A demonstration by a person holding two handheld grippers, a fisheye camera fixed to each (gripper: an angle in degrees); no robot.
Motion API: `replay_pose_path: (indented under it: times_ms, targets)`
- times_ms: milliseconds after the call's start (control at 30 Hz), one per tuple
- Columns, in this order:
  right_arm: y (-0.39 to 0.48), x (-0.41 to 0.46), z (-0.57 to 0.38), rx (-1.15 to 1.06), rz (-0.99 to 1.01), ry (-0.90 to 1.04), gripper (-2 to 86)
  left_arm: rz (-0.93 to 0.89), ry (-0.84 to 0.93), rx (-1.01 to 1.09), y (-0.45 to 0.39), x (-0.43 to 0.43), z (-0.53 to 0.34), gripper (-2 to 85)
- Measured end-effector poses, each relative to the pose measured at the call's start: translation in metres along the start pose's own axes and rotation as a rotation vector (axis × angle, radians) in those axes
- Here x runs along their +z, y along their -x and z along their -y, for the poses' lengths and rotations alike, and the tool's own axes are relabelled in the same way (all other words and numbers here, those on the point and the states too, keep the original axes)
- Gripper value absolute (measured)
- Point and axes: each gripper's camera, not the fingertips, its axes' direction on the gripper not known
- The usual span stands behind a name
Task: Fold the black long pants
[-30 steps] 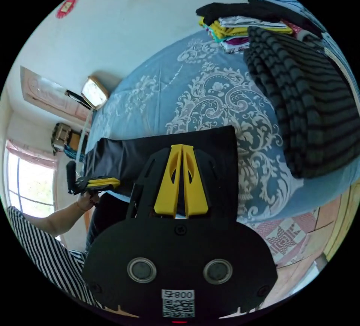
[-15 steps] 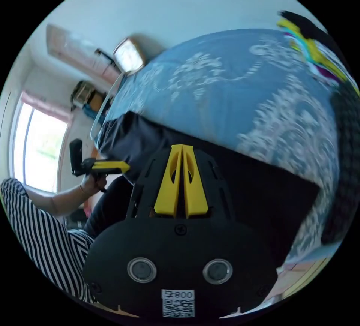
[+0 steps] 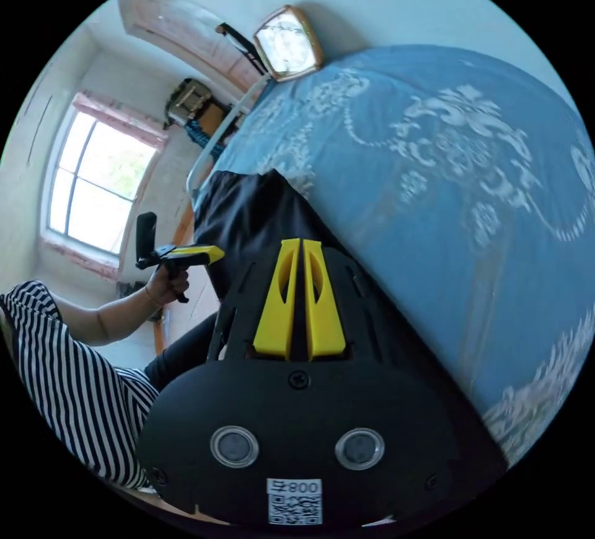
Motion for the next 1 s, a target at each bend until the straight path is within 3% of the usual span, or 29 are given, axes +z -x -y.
replay_pose_path:
  times_ms: [233,467,600,867,1000]
  targets:
    - [0.038,0.07,0.161,-0.08,0.123,0.115,6.9,0.203,0.022,0.176,0.033,-0.065,0.052,8.1]
    - [0.055,0.12,0.25,-0.045,0.176,0.254,6.0,0.35,0.25,0.413,0.044,-0.078,0.084,11.9]
    - [0.062,0.132,0.272,-0.026,0.186,0.275,2.9,0.329,0.372,0.467,0.053,-0.087,0.079,8.0]
    - [0.094,0.101,0.292,0.056,0.403,-0.013,0.4,0.402,0.047,0.47,0.049,-0.189,0.012,2.1]
    - [0.101,0.108,0.301,0.127,0.405,-0.051,0.2,0.502,0.014,0.447,0.062,-0.217,-0.015,1.3]
